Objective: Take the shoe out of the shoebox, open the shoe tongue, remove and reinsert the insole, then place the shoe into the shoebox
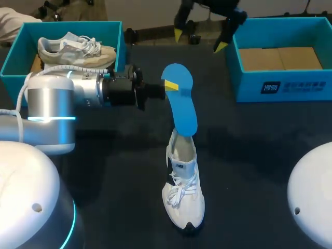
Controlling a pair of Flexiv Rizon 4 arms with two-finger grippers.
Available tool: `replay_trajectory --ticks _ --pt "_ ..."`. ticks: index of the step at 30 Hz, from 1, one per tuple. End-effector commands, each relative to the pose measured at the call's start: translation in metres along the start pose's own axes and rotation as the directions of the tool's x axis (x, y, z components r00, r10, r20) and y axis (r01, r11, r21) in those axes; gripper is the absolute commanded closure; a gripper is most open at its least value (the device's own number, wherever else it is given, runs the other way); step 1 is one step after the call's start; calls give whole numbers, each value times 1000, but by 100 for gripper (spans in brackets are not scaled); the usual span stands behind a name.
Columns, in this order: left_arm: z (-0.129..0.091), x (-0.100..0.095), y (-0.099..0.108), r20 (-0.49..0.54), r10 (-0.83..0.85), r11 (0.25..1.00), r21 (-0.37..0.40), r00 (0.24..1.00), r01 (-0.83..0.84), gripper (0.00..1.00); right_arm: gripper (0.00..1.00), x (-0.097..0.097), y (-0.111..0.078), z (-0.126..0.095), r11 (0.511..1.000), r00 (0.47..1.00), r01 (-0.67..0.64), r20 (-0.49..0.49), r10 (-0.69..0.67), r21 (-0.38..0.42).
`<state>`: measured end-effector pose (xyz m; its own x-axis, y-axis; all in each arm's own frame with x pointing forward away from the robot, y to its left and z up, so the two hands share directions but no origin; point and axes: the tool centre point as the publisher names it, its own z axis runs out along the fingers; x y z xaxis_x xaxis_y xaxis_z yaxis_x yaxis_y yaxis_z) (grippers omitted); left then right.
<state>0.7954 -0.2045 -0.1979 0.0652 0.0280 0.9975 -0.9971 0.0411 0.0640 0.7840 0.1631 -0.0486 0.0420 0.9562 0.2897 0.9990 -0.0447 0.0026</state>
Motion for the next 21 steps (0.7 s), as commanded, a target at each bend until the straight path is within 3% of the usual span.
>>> replay_trajectory --ticks 1,9,21 --pt "-1 0 1 3 0 1000 -1 1000 0 100 0 11 -2 7 1000 965 -2 264 2 0" --pt "-1 0 1 3 0 1000 -1 1000 0 100 0 19 -21 11 1000 936 -11 352 20 -28" --pt "-1 0 1 3 0 1000 -1 1000 0 100 0 31 -29 27 1000 929 3 370 4 -21"
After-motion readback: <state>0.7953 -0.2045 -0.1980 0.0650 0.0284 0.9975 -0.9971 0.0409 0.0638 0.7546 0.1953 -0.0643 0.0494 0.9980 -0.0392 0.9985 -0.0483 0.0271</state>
